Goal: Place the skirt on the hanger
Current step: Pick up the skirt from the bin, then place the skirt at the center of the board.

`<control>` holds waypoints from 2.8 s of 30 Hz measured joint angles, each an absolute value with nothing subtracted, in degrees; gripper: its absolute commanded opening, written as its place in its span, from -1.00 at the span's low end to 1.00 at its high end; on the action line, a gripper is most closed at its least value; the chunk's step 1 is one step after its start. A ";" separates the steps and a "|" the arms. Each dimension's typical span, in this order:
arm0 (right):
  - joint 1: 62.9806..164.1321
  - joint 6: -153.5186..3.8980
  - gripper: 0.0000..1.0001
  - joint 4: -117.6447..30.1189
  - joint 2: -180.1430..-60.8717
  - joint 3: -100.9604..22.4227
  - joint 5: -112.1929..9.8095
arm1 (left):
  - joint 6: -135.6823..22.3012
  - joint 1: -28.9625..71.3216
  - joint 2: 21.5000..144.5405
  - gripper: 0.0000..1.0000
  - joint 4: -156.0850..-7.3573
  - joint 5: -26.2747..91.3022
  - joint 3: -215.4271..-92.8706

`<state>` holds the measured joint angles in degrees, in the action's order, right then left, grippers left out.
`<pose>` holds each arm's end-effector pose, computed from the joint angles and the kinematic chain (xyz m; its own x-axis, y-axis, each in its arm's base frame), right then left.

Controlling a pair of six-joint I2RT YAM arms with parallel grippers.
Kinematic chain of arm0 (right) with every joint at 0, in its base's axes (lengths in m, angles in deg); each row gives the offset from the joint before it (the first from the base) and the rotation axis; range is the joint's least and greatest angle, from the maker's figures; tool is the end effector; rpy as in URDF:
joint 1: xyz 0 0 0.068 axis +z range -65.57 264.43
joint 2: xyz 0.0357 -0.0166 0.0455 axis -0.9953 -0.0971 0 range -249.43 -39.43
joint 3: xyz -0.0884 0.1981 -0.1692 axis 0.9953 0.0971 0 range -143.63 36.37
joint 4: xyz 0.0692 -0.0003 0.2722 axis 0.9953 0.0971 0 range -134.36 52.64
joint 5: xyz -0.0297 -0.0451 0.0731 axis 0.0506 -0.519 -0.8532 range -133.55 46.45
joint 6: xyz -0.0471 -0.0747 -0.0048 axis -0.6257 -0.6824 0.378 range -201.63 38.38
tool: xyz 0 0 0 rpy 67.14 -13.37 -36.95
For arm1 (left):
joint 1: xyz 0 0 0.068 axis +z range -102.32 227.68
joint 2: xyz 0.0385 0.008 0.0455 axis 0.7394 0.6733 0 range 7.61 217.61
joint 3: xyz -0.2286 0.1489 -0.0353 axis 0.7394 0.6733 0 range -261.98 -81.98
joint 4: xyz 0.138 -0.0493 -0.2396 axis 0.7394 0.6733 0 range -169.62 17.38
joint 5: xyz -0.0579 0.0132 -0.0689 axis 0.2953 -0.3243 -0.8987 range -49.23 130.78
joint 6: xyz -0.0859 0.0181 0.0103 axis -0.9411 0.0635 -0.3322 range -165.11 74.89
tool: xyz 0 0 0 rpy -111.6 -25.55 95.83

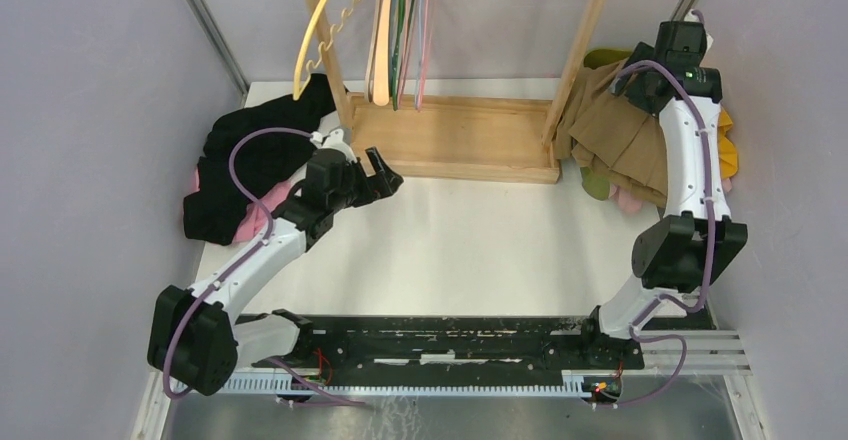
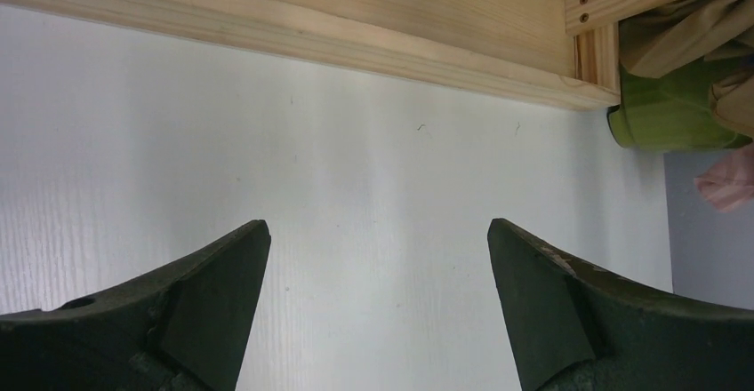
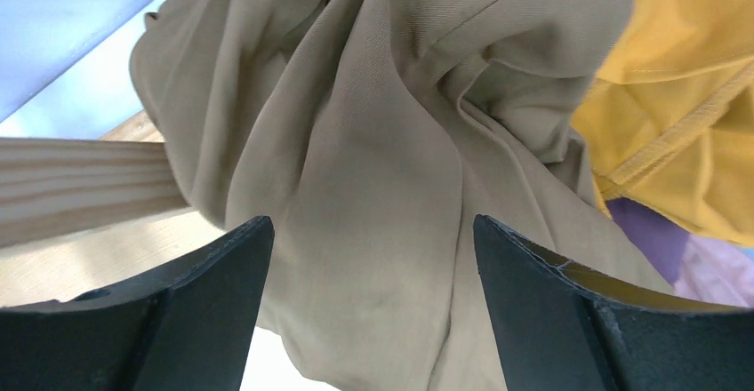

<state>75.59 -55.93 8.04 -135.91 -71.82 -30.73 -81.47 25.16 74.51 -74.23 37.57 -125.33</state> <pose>0.4046 -0.0804 0.3926 -0.4435 0.4968 -0.7459 0.5642 0.8015 0.1984 0.2906 -0.1253 0.2337 -0.6134 -0.3864 -0.6888 0.0794 0.8375 -0.5406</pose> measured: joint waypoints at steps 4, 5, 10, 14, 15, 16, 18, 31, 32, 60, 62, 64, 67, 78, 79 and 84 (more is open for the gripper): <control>74.28 -54.36 0.32 7.08 -139.54 -71.25 -34.43 | -80.62 22.34 74.92 0.94 -72.22 40.68 -126.82; 74.08 -53.83 0.04 6.45 -140.22 -70.72 -35.56 | -80.55 21.79 74.92 0.90 -71.87 41.24 -126.95; 73.69 -51.78 -0.73 4.59 -140.22 -67.79 -39.17 | -80.36 20.11 74.92 0.76 -69.18 43.67 -127.28; 73.64 -51.19 -0.91 3.87 -136.85 -65.89 -40.70 | -80.22 19.39 74.57 0.74 -67.87 44.57 -127.34; 73.64 -51.21 -0.93 3.87 -135.26 -65.32 -41.07 | -80.22 19.28 74.25 0.74 -67.54 44.81 -127.34; 73.64 -51.32 -0.93 3.93 -133.18 -64.65 -41.49 | -80.20 19.19 73.83 0.74 -67.30 45.00 -127.34; 73.66 -51.58 -0.96 4.18 -128.35 -63.55 -42.71 | -80.20 19.08 72.72 0.74 -66.95 45.20 -127.34; 77.84 -56.85 -0.98 8.57 -93.05 -52.38 -69.16 | -80.20 18.90 65.98 0.74 -65.18 44.72 -127.21; 78.25 -56.35 -0.98 8.07 -90.98 -49.76 -72.57 | -80.20 18.86 65.41 0.74 -65.16 44.70 -127.08; 138.97 -50.21 0.28 -17.22 -122.71 -22.83 -55.52 | -80.20 16.04 62.75 0.78 -58.62 45.22 -126.80; 138.86 -50.56 0.36 -15.74 -120.99 -23.01 -52.89 | -80.20 16.04 63.47 0.78 -58.67 45.07 -126.80; 138.06 -51.21 0.39 -12.35 -118.14 -24.15 -49.68 | -80.20 16.04 64.80 0.78 -58.80 44.59 -126.80; 134.86 -52.17 0.31 -7.45 -112.24 -27.03 -45.24 | -80.20 15.45 69.04 0.78 -59.13 43.21 -127.39; 104.51 -54.07 0.14 -2.38 -102.67 -23.42 -42.05 | -80.25 -2.95 90.55 0.86 -58.67 45.40 -150.62; 103.24 -54.07 0.14 -2.10 -102.32 -22.00 -42.27 | -80.25 -5.36 92.47 0.87 -58.36 46.71 -153.53; 97.93 -54.07 0.13 -0.70 -99.04 -16.39 -43.58 | -80.36 -11.48 103.18 0.88 -58.49 48.79 -163.54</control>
<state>97.93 -54.07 -0.70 -99.04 -16.39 -43.58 -80.36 -11.48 103.18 -58.49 48.79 -163.54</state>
